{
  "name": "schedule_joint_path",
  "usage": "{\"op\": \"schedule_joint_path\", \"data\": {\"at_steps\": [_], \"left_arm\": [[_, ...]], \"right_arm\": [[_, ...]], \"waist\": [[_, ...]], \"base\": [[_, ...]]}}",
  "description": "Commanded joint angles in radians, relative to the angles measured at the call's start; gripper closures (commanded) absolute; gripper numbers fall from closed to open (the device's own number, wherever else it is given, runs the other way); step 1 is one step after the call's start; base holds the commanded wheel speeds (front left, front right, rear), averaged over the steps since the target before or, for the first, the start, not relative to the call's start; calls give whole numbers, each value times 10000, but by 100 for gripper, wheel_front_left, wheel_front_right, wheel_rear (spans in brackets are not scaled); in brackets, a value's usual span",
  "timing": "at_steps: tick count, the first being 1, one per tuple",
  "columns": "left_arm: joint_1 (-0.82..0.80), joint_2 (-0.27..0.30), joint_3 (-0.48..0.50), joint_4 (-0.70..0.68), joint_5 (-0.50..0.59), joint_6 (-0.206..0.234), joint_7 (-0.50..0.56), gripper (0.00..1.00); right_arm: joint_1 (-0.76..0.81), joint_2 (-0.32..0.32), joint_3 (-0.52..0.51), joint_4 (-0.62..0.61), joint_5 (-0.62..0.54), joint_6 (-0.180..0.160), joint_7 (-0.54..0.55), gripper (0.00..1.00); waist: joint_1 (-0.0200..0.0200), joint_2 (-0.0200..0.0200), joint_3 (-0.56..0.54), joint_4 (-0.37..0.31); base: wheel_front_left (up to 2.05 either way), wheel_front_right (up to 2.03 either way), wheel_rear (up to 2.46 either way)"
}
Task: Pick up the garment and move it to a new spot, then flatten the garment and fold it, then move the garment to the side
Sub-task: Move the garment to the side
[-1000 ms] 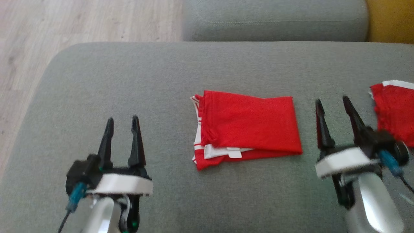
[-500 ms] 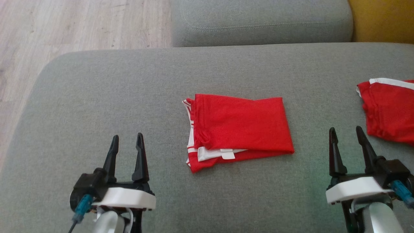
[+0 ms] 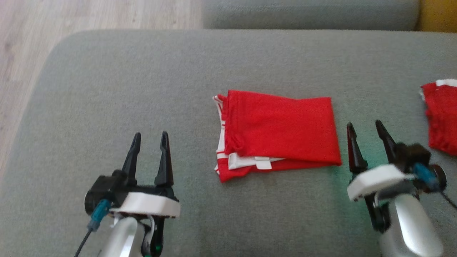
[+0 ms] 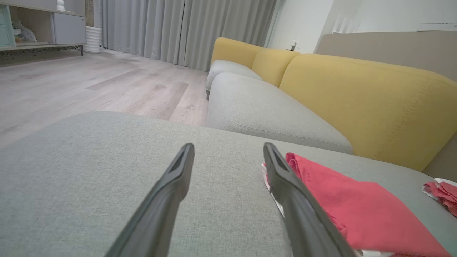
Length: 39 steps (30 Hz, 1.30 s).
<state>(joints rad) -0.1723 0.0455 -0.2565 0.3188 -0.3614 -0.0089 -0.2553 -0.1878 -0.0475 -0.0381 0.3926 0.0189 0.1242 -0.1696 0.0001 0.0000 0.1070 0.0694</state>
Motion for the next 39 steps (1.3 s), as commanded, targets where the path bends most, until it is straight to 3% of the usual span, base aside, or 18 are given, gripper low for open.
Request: {"op": "schedule_joint_path", "data": {"at_steps": [1, 7, 15, 16, 17, 18, 24, 30, 34, 39], "left_arm": [[-541, 47, 223, -276, -71, 46, -65, 0], [-871, 47, 22, -214, -140, 59, -65, 0], [-1014, 47, 11, -105, -150, 53, -65, 0], [-1017, 47, 17, -90, -152, 58, -65, 0], [-1015, 47, 25, -79, -155, 69, -65, 0], [-1009, 47, 30, -65, -156, 79, -65, 0], [-929, 47, -8, -45, -161, 69, -65, 0], [-792, 47, -57, -93, -198, 82, -65, 0], [-747, 47, -72, -75, -157, 80, -65, 0], [-767, 47, -85, -175, -180, 138, -65, 0]], "right_arm": [[-737, -28, 302, 78, 128, 65, 258, 0], [-1984, -28, 337, 2144, 622, 65, 1184, 0], [-2793, -28, 875, 4341, 751, 65, 1450, 0], [-2852, -28, 990, 4550, 783, 65, 1424, 20], [-2911, -28, 1080, 4728, 788, 65, 1369, 78], [-2960, -28, 1151, 4879, 763, 65, 1283, 100], [-3273, -28, 1341, 5263, 68, 65, 447, 100], [-3436, -96, 1614, 4994, -1390, 65, -38, 100], [-3587, -822, 2307, 4506, -2049, 65, 120, 100], [-3779, -2180, 2812, 3815, -1862, 65, 550, 100]], "waist": [[-1, 0, 381, 289], [-1, 0, 879, 731], [-1, 0, 985, 995], [-1, 0, 963, 997], [-1, 0, 938, 989], [-1, 0, 897, 968], [-1, 0, 533, 649], [-1, 0, 91, -6], [-1, 0, -146, -545], [-1, 0, -24, -1045]], "base": [[0, 0, 0], [0, 0, 0], [0, 0, 0], [0, 0, 0], [0, 0, 0], [0, 0, 0], [0, 0, 0], [0, 0, 0], [0, 0, 0], [0, 0, 0]]}}
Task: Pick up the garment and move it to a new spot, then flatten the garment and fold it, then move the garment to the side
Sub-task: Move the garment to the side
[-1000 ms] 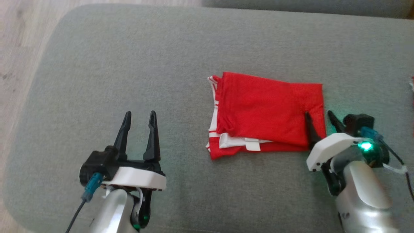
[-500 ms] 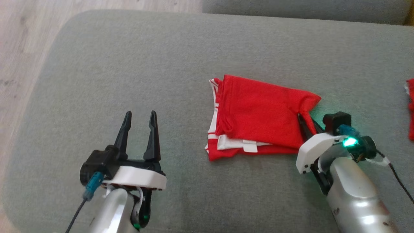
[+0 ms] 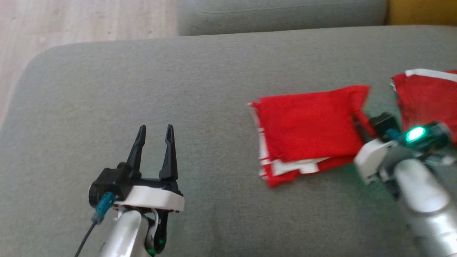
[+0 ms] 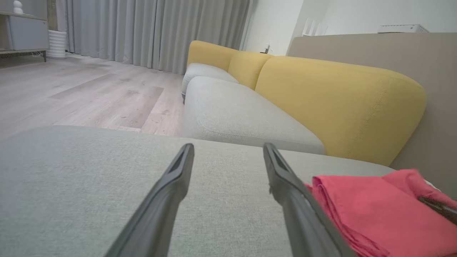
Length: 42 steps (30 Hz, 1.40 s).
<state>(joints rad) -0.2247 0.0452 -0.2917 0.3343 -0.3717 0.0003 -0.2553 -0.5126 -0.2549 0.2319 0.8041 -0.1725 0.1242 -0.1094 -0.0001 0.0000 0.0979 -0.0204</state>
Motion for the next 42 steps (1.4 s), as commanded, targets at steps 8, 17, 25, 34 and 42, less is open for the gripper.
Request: {"op": "schedule_joint_path", "data": {"at_steps": [8, 17, 25, 34, 42], "left_arm": [[-586, 51, 374, -421, 15, -19, -65, 0], [-889, 51, 505, -401, 69, -141, -65, 0], [-919, 51, 723, -382, 183, -230, -65, 0], [-819, 51, 909, -258, 239, -304, -65, 0], [-520, 51, 1018, -269, 149, -285, -65, 0]], "right_arm": [[-1334, -2674, 131, -886, 363, 65, 735, 100], [-1776, -4438, -1170, -115, -118, 65, 1286, 100], [-1770, -4275, -2334, 101, -428, 65, 1325, 100], [-1550, -3501, -3527, -238, -1040, 65, 1249, 0], [-1264, -2080, -3852, -1518, -961, 65, 762, 0]], "waist": [[1, 0, 953, -461], [1, 0, 1712, -266], [1, 0, 1900, -282], [1, 0, 1614, -345], [1, 0, 684, -379]], "base": [[0, 0, 0], [0, 0, 0], [0, 0, 0], [0, 0, 0], [0, 0, 0]]}}
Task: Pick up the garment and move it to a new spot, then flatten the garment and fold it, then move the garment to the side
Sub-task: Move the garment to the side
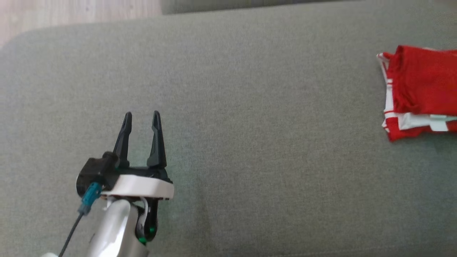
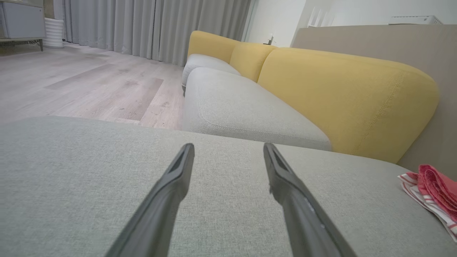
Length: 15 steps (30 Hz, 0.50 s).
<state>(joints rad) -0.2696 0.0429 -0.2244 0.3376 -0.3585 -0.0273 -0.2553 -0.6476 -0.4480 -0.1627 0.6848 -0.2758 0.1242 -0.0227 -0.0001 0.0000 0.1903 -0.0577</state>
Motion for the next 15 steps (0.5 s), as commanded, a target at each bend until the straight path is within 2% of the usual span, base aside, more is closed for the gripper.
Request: {"op": "schedule_joint_path", "data": {"at_steps": [1, 6, 11, 15], "left_arm": [[-29, 74, 356, -318, 10, -5, -65, 0], [210, 74, 349, -440, -15, 40, -65, 0], [532, 74, 241, -548, -55, 91, -65, 0], [797, 74, 106, -625, -111, 130, -65, 0]], "right_arm": [[140, 128, 95, -551, 241, 65, -211, 0], [625, 1701, 303, -2022, 1312, 65, -679, 0], [1791, 3368, 451, -3664, 2309, 65, -947, 0], [2992, 3877, 570, -4402, 3215, 65, -1359, 0]], "waist": [[1, 0, -384, 0], [1, 0, -1058, 87], [1, 0, -1598, 281], [1, 0, -1815, 478]], "base": [[0, 0, 0], [0, 0, 0], [0, 0, 0], [0, 0, 0]]}}
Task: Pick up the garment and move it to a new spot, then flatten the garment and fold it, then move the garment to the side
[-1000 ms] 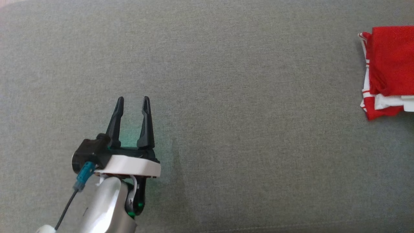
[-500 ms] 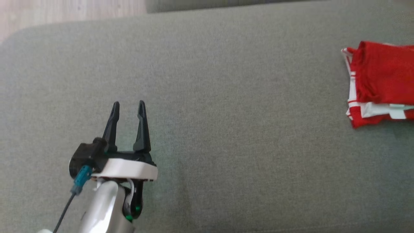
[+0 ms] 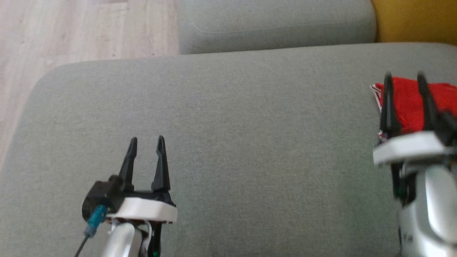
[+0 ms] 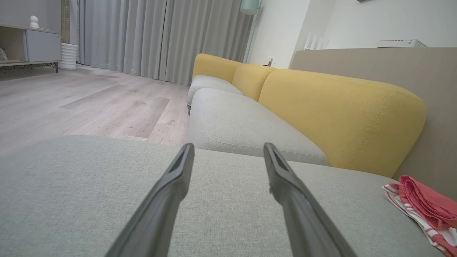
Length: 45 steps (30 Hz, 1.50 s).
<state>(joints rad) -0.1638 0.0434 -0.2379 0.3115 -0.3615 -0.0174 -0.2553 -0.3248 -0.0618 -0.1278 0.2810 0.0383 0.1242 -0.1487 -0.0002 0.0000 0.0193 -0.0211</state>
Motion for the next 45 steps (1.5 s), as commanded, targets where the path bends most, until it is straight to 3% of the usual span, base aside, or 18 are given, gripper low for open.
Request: {"op": "schedule_joint_path", "data": {"at_steps": [1, 6, 14, 27, 32, 42, 43, 45], "left_arm": [[-185, 68, 205, -373, -100, 44, -65, 0], [108, 68, 81, -431, -111, 101, -65, 0], [479, 68, 179, -548, 2, 162, -65, 0], [476, 68, 303, -530, -251, 232, -65, 0], [488, 68, 388, -733, -651, -19, -65, 0], [580, 68, 636, -924, -807, 101, -65, 0], [838, 29, 256, -551, -752, 80, 0, 100], [940, 29, 206, -250, -759, 81, 6, 100]], "right_arm": [[71, 61, 283, -425, 262, 65, -231, 0], [1412, 110, 845, -406, 658, 65, -914, 0], [2427, 114, 1233, -297, 915, 65, -1123, 0], [2560, 115, 1337, -710, 1235, 65, -1129, 0], [2573, 115, 1356, -675, 1183, 65, -1130, 0], [2543, 116, 1402, -602, 1373, 65, -1130, 0], [2845, 153, 1145, -282, 1346, -2, -989, 100], [2945, 157, 1149, 24, 1357, -4, -971, 100]], "waist": [[2, 0, -145, 157], [2, 0, -225, 381], [2, 0, -241, 483], [2, 0, -226, 369], [2, 0, -230, 299], [2, 0, -176, 174], [3, 0, -176, 173], [3, 0, -175, 171]], "base": [[0, 0, 0], [0, 0, 0], [0, 0, 0], [0, 0, 0], [0, 0, 0], [0, 0, 0], [0, 0, 0], [0, 0, 0]]}}
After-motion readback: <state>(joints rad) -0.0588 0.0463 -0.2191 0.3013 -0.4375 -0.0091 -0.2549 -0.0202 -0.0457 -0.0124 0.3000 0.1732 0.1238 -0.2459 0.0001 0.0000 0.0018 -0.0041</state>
